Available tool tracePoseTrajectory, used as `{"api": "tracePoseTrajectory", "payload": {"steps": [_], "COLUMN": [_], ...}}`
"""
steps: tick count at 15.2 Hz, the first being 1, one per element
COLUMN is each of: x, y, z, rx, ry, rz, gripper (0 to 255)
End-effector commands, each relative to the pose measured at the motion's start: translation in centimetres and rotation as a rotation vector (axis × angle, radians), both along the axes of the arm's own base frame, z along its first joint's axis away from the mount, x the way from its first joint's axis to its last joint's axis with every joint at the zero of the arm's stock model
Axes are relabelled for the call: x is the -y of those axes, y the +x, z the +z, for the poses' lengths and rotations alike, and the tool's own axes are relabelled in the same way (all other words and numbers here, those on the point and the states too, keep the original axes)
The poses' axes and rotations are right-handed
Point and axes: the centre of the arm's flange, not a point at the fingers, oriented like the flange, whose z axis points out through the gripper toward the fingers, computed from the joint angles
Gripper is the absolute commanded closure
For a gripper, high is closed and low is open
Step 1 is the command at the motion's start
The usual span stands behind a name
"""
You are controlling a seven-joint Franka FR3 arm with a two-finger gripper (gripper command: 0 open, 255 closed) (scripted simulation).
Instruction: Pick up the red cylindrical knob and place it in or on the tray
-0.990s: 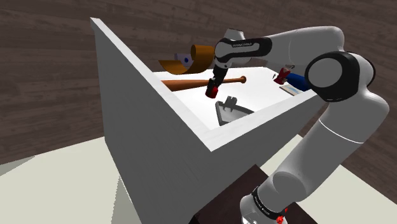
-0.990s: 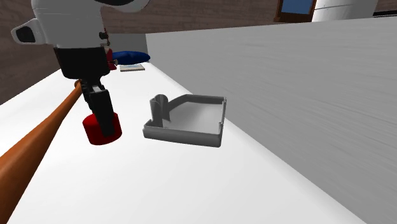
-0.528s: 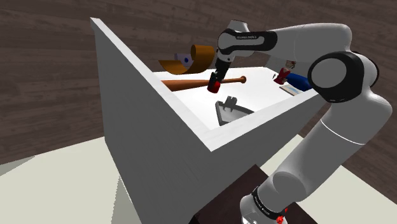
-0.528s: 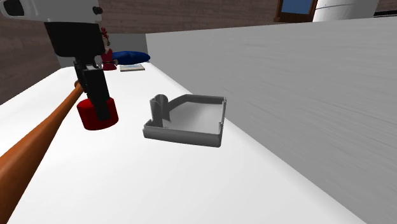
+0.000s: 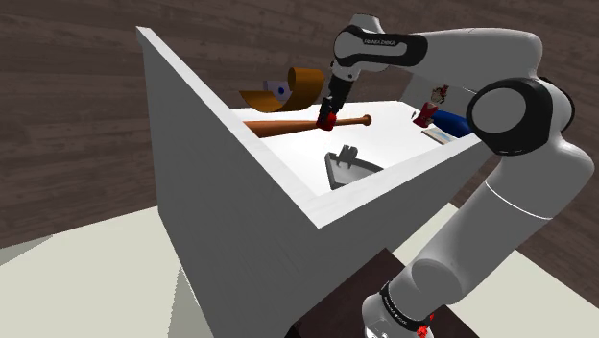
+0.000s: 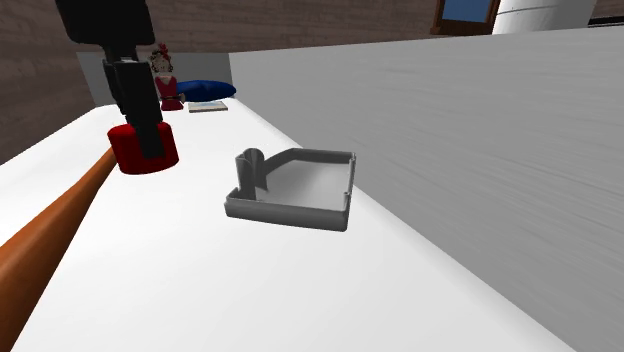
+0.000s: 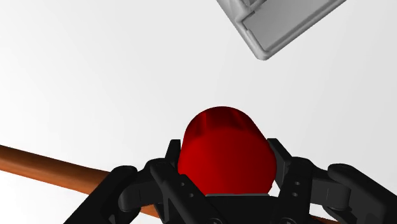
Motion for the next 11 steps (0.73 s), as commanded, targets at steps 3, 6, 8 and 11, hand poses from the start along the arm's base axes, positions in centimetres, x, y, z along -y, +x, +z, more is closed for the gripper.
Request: {"api": "tracePoseTrajectory", "payload": {"steps": [3, 6, 8, 11], "x": [0.0, 0.0, 0.0, 0.1], "y": [0.0, 0.0, 0.0, -2.7], "z": [2.1, 3.7, 4.8, 4.9], "rx": [0.000, 0.000, 0.000, 0.000], "ry": [0.000, 0.000, 0.000, 0.000], "rz": [0.000, 0.000, 0.000, 0.000], "gripper": [255, 255, 255, 255]}}
